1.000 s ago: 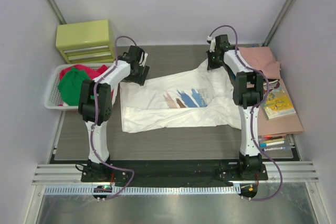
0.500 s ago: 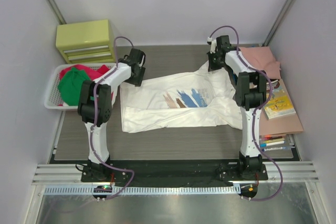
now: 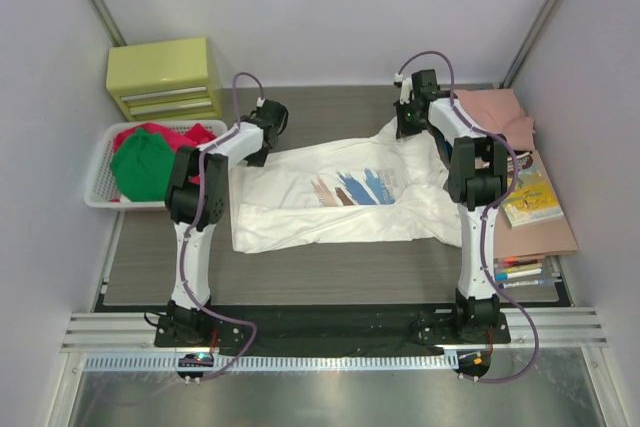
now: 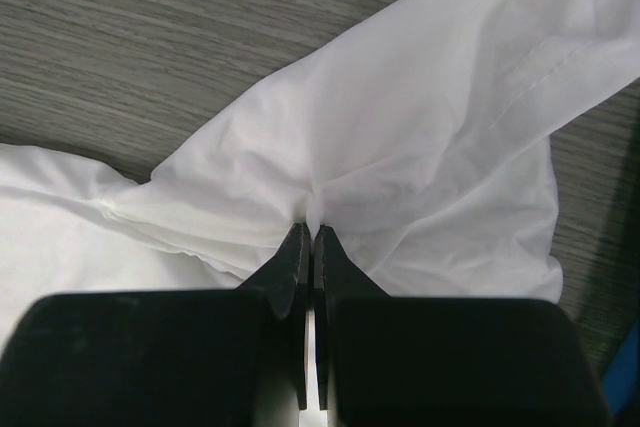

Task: Fold and stack the t-shirts

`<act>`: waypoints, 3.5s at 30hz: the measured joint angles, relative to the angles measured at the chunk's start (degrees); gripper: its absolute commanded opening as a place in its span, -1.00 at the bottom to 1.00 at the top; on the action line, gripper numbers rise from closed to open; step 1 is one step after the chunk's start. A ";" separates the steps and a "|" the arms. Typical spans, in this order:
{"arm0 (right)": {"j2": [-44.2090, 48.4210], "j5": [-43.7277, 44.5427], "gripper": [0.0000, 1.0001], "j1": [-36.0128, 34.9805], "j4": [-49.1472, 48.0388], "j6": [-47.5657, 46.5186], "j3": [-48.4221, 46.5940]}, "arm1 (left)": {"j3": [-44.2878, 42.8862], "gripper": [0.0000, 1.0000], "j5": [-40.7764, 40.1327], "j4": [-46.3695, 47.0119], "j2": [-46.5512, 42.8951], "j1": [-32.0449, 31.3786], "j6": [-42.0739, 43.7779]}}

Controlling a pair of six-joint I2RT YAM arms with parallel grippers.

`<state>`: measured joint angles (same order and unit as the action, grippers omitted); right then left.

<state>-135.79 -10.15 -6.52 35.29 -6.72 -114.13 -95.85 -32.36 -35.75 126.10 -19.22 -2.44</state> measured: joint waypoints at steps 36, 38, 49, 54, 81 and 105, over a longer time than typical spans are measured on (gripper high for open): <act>0.46 -0.72 -0.98 0.00 -1.25 -0.74 1.44 | -1.51 -0.69 -4.76 -2.84 1.57 -0.74 -0.63; 0.63 -0.72 -0.98 0.00 -1.40 -0.87 1.68 | -1.51 -0.68 -4.61 -2.89 1.66 -0.74 -0.61; 1.05 -0.72 -0.98 0.26 -1.44 -1.77 2.32 | -1.51 -0.68 -5.46 -2.93 1.81 -0.74 -1.20; 1.05 -0.74 -0.98 0.28 -1.46 -2.01 2.36 | -1.49 -0.99 -6.10 -2.89 1.81 -0.74 -1.84; 15.69 0.52 -0.98 0.33 -3.23 -3.69 18.40 | 2.54 -0.99 -1.88 -2.64 -6.36 -1.75 -1.60; 33.14 -2.78 -0.98 0.31 -2.99 -5.95 31.95 | 10.12 -1.00 5.22 -6.95 -19.08 -4.87 -1.86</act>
<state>-102.65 -12.93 -6.22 32.29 -12.67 -82.17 -85.73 -27.14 -42.70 107.02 -24.10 -4.29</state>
